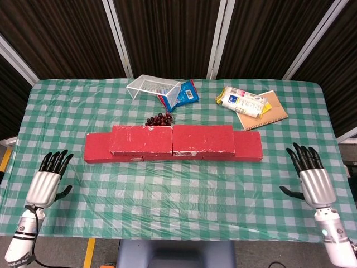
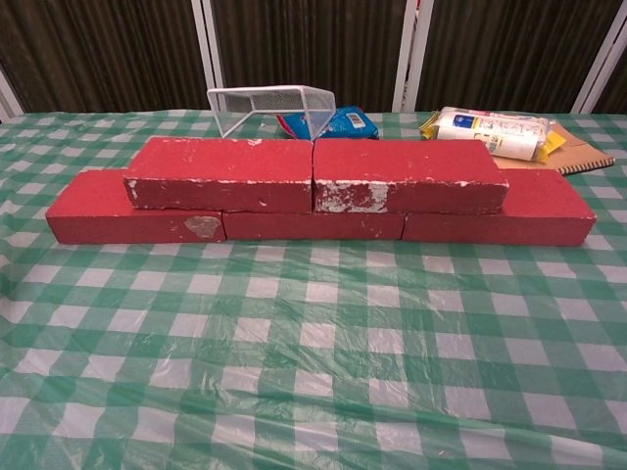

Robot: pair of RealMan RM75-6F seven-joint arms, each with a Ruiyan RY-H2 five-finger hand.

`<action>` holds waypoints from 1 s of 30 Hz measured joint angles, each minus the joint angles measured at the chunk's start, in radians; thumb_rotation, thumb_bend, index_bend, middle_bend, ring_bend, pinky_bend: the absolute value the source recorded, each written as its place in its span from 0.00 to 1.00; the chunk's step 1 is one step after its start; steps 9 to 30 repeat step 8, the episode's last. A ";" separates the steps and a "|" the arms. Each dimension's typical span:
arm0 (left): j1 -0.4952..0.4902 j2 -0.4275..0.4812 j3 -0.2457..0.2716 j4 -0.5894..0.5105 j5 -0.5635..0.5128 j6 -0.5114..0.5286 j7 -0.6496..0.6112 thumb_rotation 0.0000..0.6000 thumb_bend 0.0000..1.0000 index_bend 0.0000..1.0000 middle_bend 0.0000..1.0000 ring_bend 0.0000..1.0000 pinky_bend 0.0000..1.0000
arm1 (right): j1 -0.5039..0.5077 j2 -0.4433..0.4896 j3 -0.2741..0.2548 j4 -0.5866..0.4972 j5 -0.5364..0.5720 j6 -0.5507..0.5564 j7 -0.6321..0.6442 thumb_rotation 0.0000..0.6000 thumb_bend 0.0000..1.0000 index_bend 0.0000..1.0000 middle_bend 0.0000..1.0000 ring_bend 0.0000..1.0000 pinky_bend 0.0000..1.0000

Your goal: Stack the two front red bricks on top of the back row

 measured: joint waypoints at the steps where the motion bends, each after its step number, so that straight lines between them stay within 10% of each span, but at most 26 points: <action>1: 0.003 0.004 0.002 -0.007 0.006 0.003 -0.003 1.00 0.26 0.00 0.00 0.00 0.03 | -0.021 -0.002 -0.006 -0.010 -0.021 0.029 -0.018 1.00 0.07 0.00 0.00 0.00 0.00; 30: 0.014 0.016 0.006 -0.028 0.020 0.021 0.003 1.00 0.26 0.00 0.00 0.00 0.03 | -0.041 0.012 -0.014 -0.048 -0.036 -0.025 -0.014 1.00 0.07 0.00 0.00 0.00 0.00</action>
